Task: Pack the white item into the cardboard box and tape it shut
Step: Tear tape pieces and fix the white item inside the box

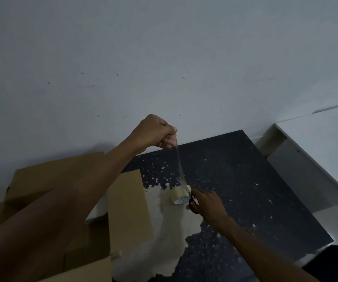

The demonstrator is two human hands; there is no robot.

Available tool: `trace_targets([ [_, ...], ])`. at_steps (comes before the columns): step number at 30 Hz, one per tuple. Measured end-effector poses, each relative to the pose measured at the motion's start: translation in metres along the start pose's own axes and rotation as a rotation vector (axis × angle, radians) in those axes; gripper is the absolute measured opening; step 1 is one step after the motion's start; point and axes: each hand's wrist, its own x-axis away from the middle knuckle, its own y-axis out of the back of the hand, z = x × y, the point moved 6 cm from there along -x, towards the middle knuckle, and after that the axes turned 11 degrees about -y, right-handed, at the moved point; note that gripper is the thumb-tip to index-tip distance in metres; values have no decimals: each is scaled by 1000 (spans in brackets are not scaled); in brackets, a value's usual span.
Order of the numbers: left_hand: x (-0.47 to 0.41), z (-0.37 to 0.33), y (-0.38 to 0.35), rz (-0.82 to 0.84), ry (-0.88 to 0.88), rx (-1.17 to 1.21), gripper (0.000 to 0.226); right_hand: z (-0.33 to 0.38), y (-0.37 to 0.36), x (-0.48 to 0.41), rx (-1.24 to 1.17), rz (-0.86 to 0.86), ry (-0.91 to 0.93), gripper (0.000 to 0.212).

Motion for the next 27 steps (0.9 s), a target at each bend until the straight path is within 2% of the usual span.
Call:
trace_targets([
  [4,2,3,-1,9,13,12,21,2,1,0,294,3,-32,48],
  [8,3,4,-3,7,9,19,21,3,5,1,398,-16,-64,56],
  [17,4,-2,-6,24,-3,27,21,3,13,1,300,-8,-101,42],
  [27,8,-9,-3,31,-17,12,22,6,13,-8,263,9,-1,23],
])
